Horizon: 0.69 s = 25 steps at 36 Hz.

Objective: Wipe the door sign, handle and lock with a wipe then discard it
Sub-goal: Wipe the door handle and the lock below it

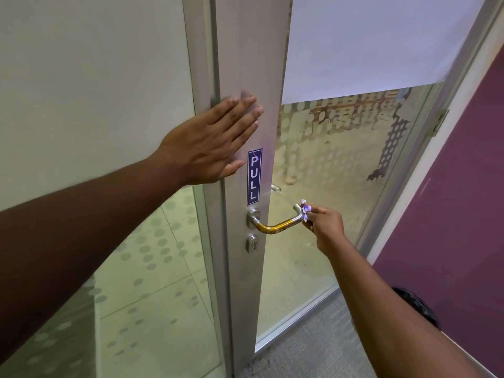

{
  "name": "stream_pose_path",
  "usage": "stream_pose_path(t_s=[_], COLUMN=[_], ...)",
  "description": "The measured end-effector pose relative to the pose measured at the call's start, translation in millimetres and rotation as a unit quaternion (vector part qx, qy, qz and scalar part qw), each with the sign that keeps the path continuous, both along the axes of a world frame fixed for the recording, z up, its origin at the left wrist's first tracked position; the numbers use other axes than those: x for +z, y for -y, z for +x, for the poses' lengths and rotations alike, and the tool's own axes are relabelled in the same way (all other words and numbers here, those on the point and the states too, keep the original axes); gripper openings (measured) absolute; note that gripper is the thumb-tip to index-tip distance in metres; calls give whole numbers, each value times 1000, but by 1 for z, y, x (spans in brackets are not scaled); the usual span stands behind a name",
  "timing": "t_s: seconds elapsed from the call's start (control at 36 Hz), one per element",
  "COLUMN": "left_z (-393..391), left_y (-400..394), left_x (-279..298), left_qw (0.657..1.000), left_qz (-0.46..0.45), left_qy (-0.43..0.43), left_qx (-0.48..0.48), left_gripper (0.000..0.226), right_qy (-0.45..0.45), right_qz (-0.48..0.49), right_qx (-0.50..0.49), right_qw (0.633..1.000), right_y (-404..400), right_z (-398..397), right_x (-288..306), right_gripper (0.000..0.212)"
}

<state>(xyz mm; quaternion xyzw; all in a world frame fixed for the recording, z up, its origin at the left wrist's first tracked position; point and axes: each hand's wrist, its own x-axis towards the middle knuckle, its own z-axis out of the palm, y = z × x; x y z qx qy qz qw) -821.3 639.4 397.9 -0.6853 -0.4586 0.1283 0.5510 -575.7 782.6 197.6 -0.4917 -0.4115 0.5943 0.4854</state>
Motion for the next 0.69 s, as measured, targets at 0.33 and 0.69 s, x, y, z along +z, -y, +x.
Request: stream_pose_path(t_s=[0.33,0.69], left_z=[5,29], left_y=[1,-7], left_x=[-1,-32], left_qw=[1000,998], left_qz=[10,-18], left_qy=[17,58], left_qx=[14,-20], left_gripper=[81,82], right_qy=[-42,-119], right_qz=[-35,-132], right_qx=[0,56], right_qw=[999,983], right_y=[18,18], right_z=[10,11], right_x=[-6,-29], right_gripper=[18,24])
